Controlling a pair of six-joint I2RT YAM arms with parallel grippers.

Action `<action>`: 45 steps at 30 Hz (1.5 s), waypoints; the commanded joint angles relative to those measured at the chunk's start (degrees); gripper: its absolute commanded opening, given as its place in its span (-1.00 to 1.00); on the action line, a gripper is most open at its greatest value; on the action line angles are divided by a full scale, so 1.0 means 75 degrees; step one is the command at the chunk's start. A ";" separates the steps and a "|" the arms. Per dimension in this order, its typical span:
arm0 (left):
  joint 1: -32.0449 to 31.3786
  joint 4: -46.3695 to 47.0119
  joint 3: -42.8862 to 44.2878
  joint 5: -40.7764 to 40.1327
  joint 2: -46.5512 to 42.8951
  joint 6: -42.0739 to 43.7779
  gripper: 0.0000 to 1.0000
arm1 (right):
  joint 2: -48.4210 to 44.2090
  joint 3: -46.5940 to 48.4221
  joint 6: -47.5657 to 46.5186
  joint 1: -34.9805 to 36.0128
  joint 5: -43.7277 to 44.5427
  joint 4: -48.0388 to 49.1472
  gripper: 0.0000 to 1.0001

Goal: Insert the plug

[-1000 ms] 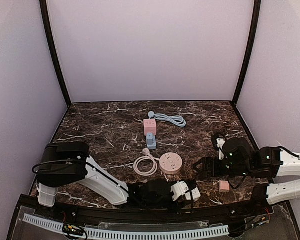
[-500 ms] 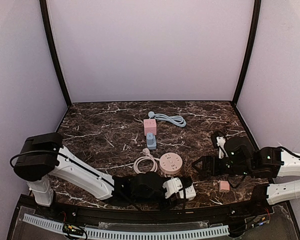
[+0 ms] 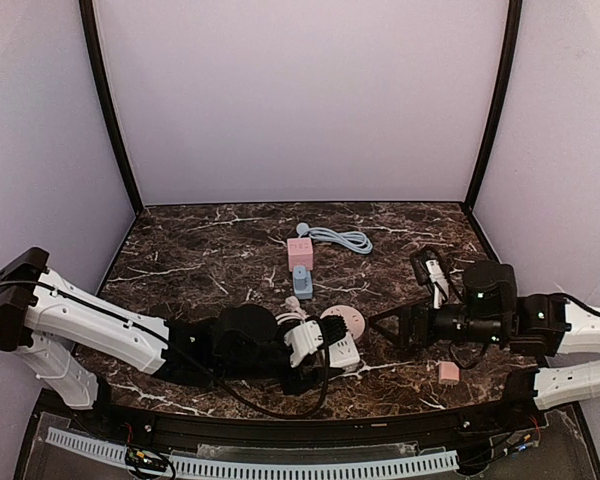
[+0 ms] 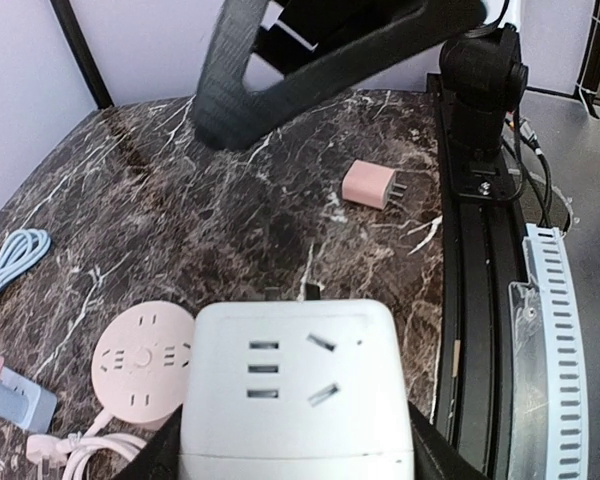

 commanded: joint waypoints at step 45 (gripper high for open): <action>0.0362 0.3309 -0.1914 -0.0291 -0.1459 0.4477 -0.38 | 0.3044 0.1665 -0.0965 -0.0730 -0.5269 0.2121 0.97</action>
